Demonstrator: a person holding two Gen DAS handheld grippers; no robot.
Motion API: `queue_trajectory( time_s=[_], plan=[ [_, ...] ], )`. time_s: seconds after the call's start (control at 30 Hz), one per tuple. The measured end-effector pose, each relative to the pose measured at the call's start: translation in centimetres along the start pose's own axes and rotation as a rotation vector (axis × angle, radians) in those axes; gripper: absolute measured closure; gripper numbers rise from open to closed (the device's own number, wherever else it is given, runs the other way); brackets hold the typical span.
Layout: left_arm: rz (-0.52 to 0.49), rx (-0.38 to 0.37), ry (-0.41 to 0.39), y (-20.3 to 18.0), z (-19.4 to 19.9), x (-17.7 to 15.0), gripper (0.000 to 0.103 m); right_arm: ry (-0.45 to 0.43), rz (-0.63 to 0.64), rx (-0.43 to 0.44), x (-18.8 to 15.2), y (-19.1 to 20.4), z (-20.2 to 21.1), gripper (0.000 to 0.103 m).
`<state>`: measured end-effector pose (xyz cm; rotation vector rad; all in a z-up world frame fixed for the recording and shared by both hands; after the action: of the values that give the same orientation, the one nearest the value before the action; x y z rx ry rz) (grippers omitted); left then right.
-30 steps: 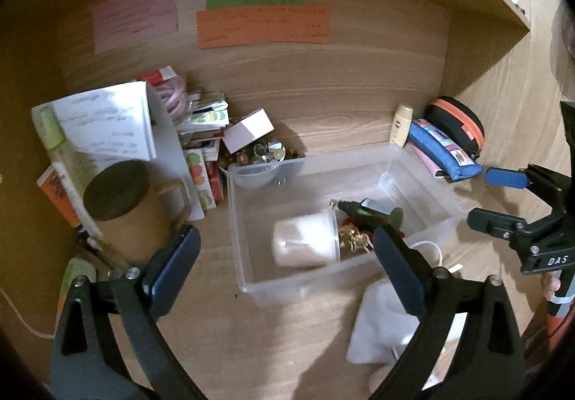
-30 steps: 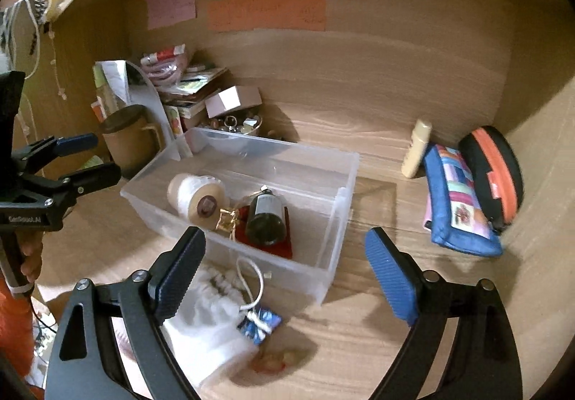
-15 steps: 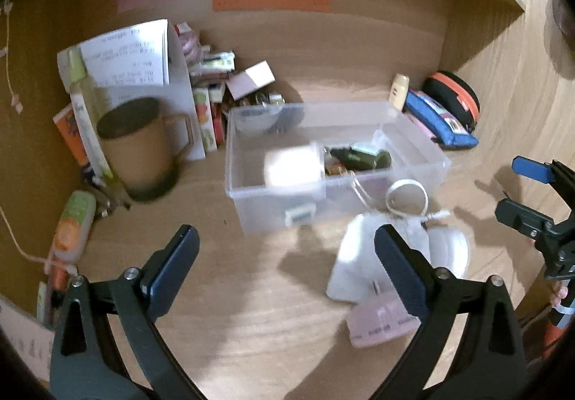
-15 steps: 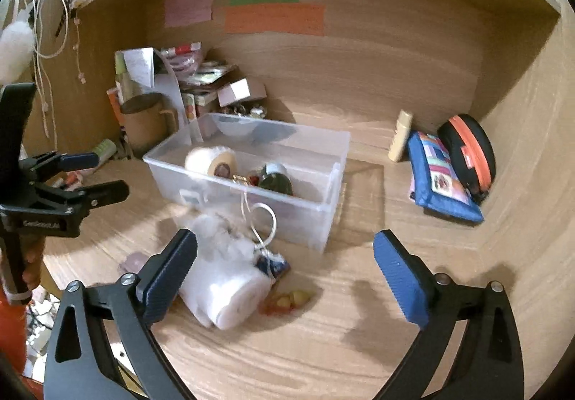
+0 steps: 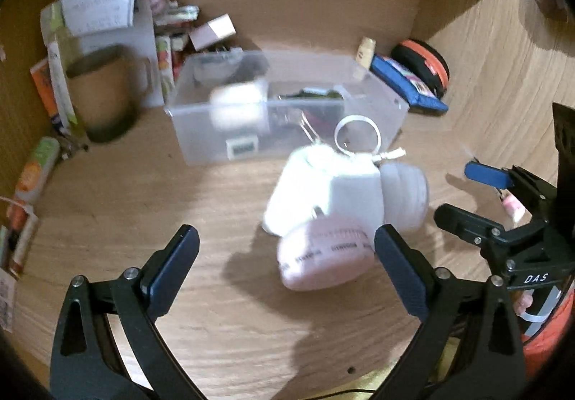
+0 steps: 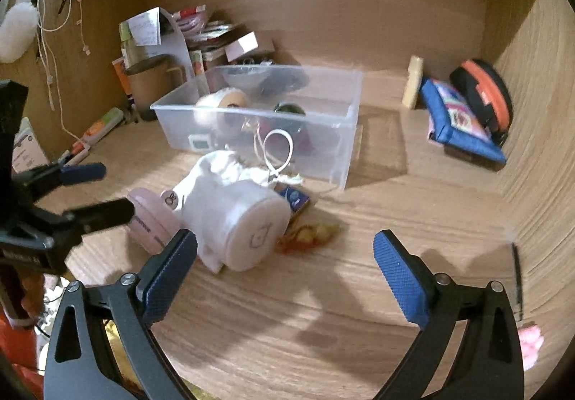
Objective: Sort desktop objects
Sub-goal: 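Move both grippers back toward the pink container and white round case, then grasp the pink container with the left gripper while the right grasps the white case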
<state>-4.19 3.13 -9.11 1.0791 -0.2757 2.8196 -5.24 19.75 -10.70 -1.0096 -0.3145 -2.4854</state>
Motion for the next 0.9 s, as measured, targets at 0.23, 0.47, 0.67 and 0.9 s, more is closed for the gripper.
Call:
queue_trajectory(
  time_s=[0.23, 0.47, 0.67, 0.9],
  plan=[
    [0.019, 0.013, 0.031, -0.9, -1.7, -1.1, 0.004, 0.050, -0.033, 0.102, -0.7, -0.1, -1.9, 0.006],
    [0.074, 0.036, 0.057, -0.2, -2.8, -1.5, 0.004, 0.050, 0.029, 0.113, 0.0, 0.7, -3.1, 0.007],
    [0.108, 0.063, 0.046, 0.6, -3.0, -1.5, 0.004, 0.077, 0.098, 0.172, 0.9, 1.5, -4.5, 0.007],
    [0.157, 0.025, 0.054, 1.6, -3.5, -1.4, 0.008, 0.139, 0.160, 0.264, 1.3, 2.4, -6.4, 0.007]
  ],
)
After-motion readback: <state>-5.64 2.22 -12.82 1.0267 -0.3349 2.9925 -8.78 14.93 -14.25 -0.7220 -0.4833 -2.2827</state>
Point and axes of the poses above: each gripper's, at about its wrist camera, not at the fingertips, and z roughly against the way its jaws point, y to its left, x to its top, the point moved 5 cm from there along -z, roughly the way its jaws point, and after that the axes turned 2 degrees about y, right-handed, at the moved point
